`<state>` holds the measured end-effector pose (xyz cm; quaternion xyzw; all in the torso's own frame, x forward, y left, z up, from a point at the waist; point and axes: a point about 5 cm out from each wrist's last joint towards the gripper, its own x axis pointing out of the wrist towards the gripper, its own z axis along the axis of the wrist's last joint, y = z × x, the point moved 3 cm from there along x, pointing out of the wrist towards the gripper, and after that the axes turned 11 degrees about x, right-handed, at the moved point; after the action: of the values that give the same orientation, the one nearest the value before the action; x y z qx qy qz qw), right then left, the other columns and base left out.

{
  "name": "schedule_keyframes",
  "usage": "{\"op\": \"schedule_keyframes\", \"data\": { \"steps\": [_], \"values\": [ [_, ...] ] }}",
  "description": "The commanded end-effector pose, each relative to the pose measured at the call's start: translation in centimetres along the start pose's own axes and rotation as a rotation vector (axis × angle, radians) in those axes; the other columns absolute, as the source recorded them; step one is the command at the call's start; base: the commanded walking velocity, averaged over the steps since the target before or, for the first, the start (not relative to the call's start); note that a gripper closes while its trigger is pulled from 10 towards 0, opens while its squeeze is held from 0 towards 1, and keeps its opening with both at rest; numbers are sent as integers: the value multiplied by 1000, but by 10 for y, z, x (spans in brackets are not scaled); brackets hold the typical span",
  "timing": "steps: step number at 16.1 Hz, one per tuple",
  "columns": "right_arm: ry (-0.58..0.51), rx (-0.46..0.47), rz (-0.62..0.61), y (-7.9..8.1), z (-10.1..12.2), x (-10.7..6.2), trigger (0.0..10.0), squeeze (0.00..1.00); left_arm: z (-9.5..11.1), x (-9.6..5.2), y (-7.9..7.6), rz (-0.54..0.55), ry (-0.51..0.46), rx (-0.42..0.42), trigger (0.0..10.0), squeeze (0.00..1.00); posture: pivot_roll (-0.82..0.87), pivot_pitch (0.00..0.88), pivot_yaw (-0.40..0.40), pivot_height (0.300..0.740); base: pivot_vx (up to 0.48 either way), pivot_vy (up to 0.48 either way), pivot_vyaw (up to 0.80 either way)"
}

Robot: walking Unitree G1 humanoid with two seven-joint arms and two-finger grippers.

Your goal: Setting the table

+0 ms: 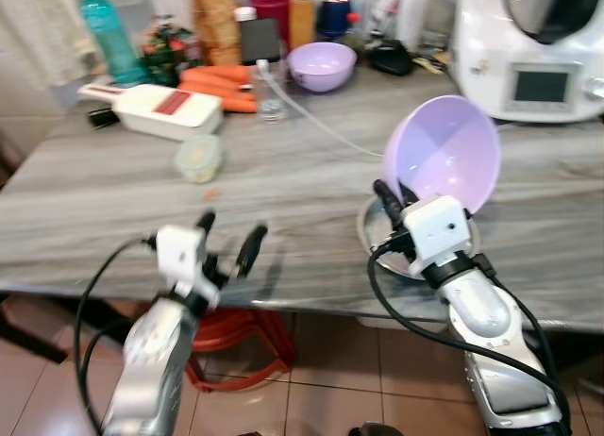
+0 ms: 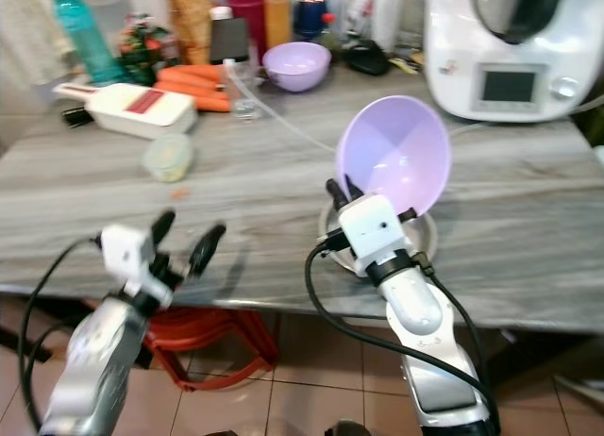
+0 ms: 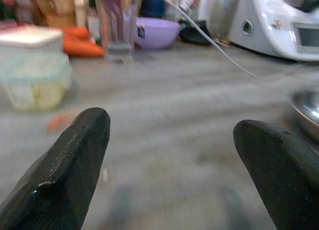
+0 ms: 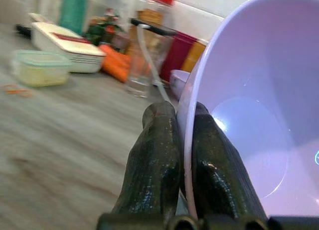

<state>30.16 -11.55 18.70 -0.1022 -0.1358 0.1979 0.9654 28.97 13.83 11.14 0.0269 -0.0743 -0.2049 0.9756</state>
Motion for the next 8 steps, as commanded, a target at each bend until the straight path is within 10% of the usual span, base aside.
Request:
{"op": "schedule_keyframes", "data": {
  "steps": [1, 8],
  "values": [
    [3, -11, 21, 1, 1, 1, 10000, 0, 8, -1, -8, -67, -22, -20, 10000, 0, -102, 122, 80, 740, 0, 0, 0],
    [129, 28, 208, 4, -21, 18, 10000, 0, 13, -14, -23, -284, -2, -35, 10000, 0, -99, 130, 83, 740, 0, 0, 0]
  ]
}}
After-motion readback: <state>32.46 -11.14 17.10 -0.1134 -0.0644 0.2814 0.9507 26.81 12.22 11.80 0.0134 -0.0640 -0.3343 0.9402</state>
